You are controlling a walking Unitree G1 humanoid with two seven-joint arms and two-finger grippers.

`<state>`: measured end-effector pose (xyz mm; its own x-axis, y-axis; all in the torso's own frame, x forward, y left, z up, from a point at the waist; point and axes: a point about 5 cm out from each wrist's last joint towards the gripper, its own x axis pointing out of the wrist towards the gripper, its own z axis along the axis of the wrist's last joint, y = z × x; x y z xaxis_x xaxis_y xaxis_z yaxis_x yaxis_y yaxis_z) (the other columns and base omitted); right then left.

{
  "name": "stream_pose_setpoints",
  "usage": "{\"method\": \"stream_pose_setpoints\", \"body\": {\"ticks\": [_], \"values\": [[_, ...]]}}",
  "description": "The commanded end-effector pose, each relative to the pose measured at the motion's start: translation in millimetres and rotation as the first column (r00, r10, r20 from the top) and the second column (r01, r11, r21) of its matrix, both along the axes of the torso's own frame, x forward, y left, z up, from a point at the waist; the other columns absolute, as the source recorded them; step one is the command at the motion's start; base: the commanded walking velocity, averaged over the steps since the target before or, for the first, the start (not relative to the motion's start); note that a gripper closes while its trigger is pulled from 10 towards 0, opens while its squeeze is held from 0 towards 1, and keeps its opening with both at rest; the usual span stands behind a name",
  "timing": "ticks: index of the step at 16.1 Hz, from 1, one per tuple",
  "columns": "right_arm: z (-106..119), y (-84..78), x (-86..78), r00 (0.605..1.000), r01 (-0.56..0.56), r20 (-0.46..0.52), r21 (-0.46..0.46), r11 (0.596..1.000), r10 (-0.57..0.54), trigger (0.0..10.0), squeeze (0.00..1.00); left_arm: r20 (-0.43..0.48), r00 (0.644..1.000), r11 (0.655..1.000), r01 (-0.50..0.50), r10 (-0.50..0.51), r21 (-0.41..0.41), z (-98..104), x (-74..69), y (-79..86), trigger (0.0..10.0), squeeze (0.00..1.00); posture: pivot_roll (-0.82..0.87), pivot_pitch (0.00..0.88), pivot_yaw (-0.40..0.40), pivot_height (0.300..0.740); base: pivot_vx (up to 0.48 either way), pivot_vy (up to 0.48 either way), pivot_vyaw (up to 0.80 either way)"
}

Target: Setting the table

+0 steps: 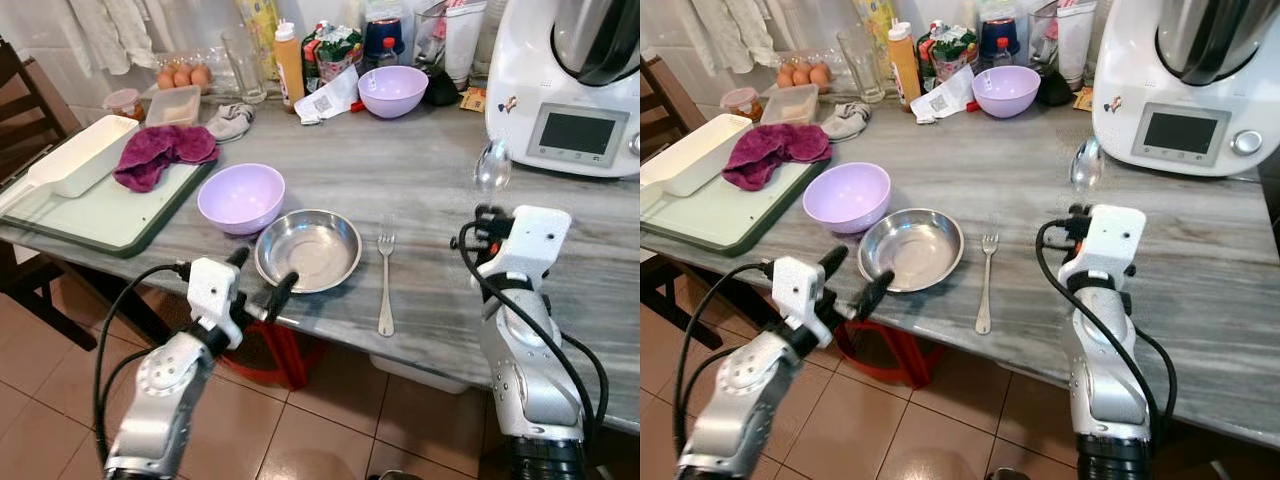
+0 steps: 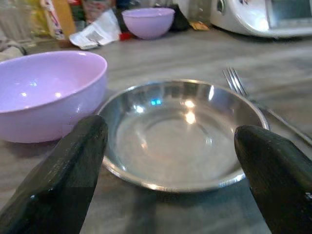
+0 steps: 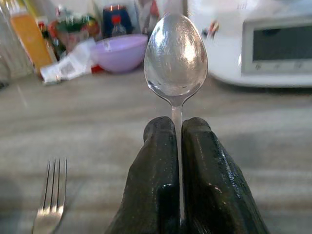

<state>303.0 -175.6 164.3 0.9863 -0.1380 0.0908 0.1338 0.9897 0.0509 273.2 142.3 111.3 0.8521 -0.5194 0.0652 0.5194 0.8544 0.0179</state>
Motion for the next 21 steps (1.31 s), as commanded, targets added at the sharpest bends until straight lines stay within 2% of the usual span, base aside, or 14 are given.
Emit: {"method": "stream_pose_setpoints", "body": {"ticks": [1,4,10,15,17,19,21], "values": [[-3.2,3.6,-2.2,0.999,-0.024,-0.03,-0.002,1.0,0.024,10.0,0.0,0.012,0.999,0.999,0.033,-0.033,0.016,2.1,-3.8,1.5,10.0,0.0,-0.2,0.119,0.1,0.74,0.0,0.0,0.0],[-21.6,10.4,-8.5,0.986,-0.068,-0.148,0.038,0.997,0.072,10.0,0.0,-0.004,0.996,0.995,0.093,-0.093,0.02,-0.8,-10.0,3.4,10.0,0.0,-0.21,0.124,0.1,0.74,0.0,0.0,0.0],[-32.3,28.8,-22.9,0.96,-0.158,-0.225,0.054,0.986,0.166,10.0,0.0,-0.013,0.992,0.992,0.128,-0.128,0.013,-2.5,-10.5,1.4,10.0,0.0,-0.21,0.127,0.102,0.74,0.0,0.0,0.0],[-44.1,27.0,-32.9,0.944,-0.143,-0.294,0.047,0.989,0.151,10.0,0.0,-0.017,0.988,0.989,0.151,-0.151,0.009,-3.3,-11.2,-2.0,10.0,0.0,-0.21,0.131,0.104,0.74,0.0,0.0,0.0],[-44.9,25.9,-34.2,0.943,-0.136,-0.301,0.044,0.99,0.143,10.0,0.0,-0.005,0.982,0.982,0.186,-0.186,-0.012,-2.0,-12.5,-5.0,10.0,0.0,-0.21,0.134,0.106,0.74,0.0,0.0,0.0],[-46.7,21.3,-32.3,0.943,-0.107,-0.311,0.042,0.993,0.115,10.0,0.0,-0.002,0.962,0.961,0.273,-0.273,-0.037,-0.1,-20.2,-10.2,10.0,0.0,-0.22,0.132,0.108,0.74,0.0,0.0,0.0],[-46.3,20.0,-30.9,0.944,-0.101,-0.311,0.04,0.994,0.108,10.0,0.0,-0.016,0.949,0.949,0.313,-0.314,-0.041,-1.2,-22.2,-12.9,10.0,0.0,-0.22,0.13,0.109,0.74,0.0,0.0,0.0]]}}
